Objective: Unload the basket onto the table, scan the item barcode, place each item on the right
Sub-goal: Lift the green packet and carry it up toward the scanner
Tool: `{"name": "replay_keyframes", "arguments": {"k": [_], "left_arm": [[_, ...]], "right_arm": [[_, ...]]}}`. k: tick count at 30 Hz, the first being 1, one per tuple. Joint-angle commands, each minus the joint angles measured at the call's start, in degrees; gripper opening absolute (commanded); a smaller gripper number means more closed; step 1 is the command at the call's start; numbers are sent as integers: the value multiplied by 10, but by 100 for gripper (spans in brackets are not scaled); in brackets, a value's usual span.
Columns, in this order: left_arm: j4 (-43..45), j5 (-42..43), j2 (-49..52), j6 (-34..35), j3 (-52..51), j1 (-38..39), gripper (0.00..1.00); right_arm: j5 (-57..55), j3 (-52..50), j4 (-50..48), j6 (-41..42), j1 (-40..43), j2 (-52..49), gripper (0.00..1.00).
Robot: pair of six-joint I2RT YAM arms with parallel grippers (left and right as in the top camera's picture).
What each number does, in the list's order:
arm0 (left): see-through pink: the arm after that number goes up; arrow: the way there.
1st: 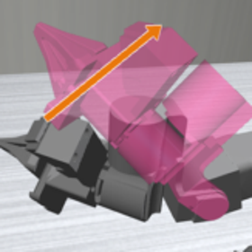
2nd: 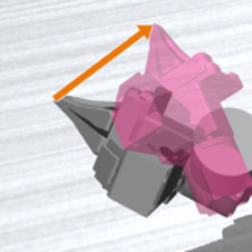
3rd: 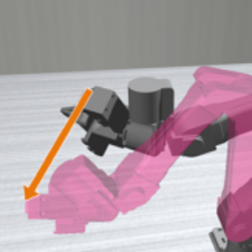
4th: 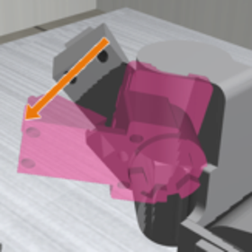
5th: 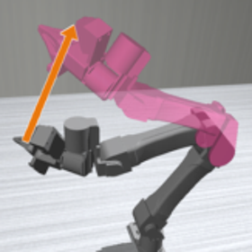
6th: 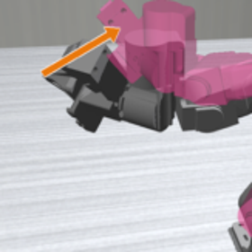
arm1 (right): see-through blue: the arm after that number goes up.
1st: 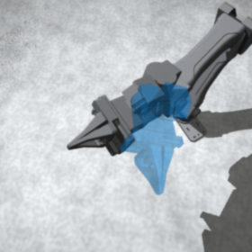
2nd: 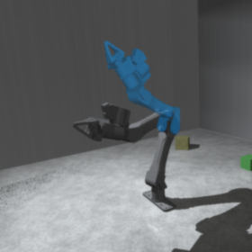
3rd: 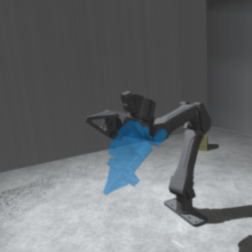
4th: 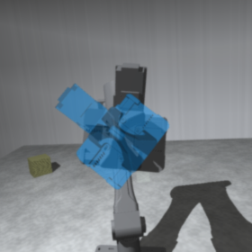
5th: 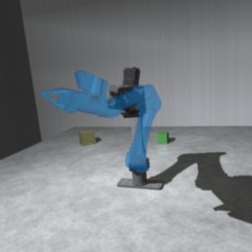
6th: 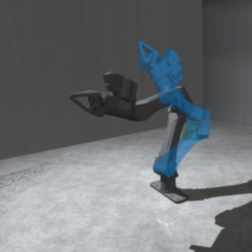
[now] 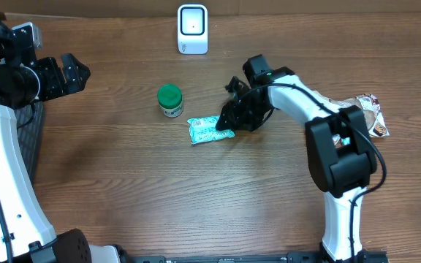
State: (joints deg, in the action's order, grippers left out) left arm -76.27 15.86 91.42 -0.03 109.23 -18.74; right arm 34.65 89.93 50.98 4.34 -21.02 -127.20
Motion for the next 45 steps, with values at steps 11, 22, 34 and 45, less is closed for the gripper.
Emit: {"name": "replay_keyframes", "arguments": {"k": [11, 22, 34, 45], "left_arm": [[2, 1, 1, -9, 2, 4, 100], [2, 1, 1, -9, 2, 4, 100], [2, 1, 1, -9, 2, 4, 100], [2, 1, 1, -9, 2, 4, 100]], "right_arm": [[24, 1, -31, 63, -9, -53, 4], [145, 2, -40, 27, 70, 86, 4], [126, 2, -34, 30, 88, 281, 4], [79, 2, -7, 58, 87, 346, 4]]}}
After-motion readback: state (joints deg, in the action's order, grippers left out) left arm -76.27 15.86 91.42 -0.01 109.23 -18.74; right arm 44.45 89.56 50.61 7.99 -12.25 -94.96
